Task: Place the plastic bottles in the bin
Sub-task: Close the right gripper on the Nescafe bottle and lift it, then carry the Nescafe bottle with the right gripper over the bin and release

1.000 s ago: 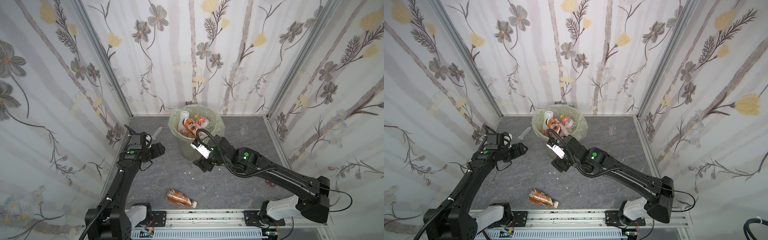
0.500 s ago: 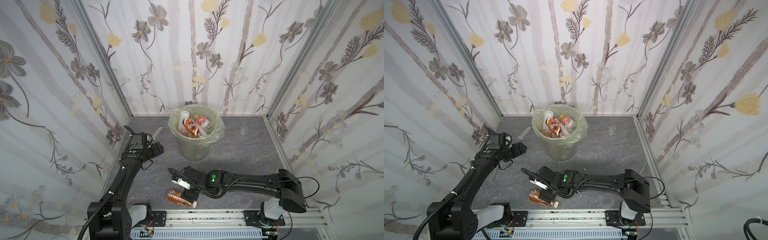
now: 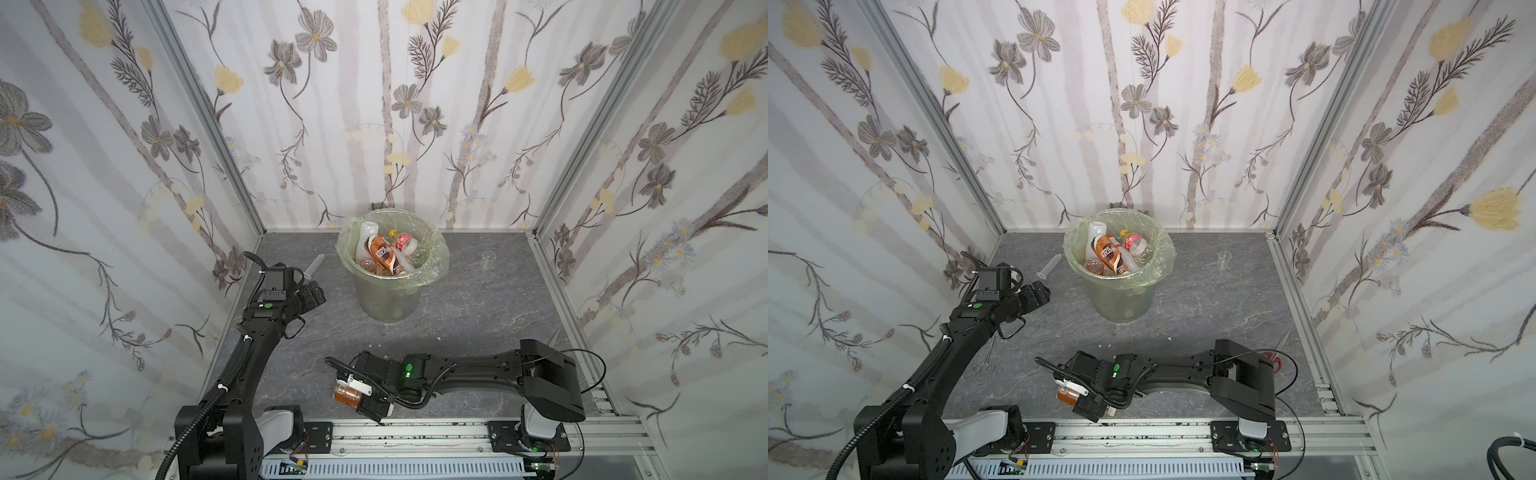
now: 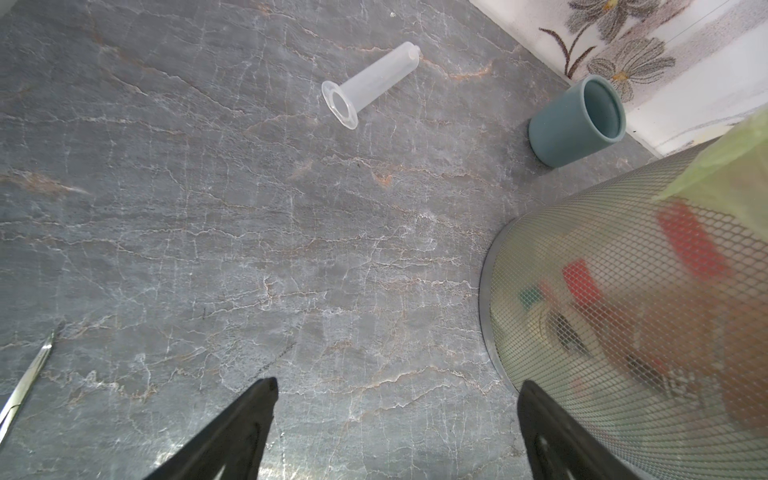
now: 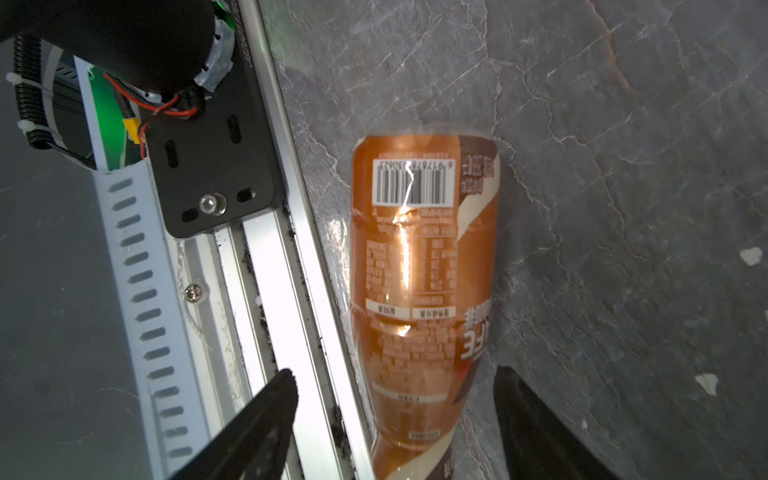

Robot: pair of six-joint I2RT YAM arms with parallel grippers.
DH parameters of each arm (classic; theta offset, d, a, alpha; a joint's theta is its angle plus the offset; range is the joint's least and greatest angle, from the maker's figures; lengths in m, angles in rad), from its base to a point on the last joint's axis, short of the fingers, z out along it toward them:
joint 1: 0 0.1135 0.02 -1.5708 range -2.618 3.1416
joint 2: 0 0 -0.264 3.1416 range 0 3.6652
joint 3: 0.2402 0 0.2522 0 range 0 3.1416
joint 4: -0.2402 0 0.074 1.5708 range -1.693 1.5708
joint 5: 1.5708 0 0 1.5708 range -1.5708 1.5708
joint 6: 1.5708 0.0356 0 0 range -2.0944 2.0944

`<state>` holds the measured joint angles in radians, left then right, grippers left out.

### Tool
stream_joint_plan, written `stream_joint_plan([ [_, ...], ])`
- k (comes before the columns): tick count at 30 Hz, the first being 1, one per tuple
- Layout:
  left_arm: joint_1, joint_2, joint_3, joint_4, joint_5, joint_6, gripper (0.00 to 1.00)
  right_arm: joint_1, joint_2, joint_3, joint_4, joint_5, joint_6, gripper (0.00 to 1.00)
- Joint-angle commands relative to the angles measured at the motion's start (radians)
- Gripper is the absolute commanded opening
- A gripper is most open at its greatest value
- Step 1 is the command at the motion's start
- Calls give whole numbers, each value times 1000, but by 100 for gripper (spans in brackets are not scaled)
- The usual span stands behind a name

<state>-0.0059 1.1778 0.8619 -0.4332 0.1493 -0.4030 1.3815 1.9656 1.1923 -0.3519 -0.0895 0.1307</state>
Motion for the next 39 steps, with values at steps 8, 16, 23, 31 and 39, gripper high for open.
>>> stream_joint_plan([
  [8,3,-30,9,31,-19,26,94,-20,101,72,24,-23,30,70],
  [16,5,-52,32,30,-11,33,96,-51,178,117,-12,7,55,67],
  [23,6,-44,44,31,0,27,97,-76,193,122,-9,0,68,60],
  [31,9,-37,62,30,2,30,96,-106,44,61,4,32,-15,48],
  [39,11,-15,68,30,33,61,96,-228,-296,77,-19,24,-117,44],
])
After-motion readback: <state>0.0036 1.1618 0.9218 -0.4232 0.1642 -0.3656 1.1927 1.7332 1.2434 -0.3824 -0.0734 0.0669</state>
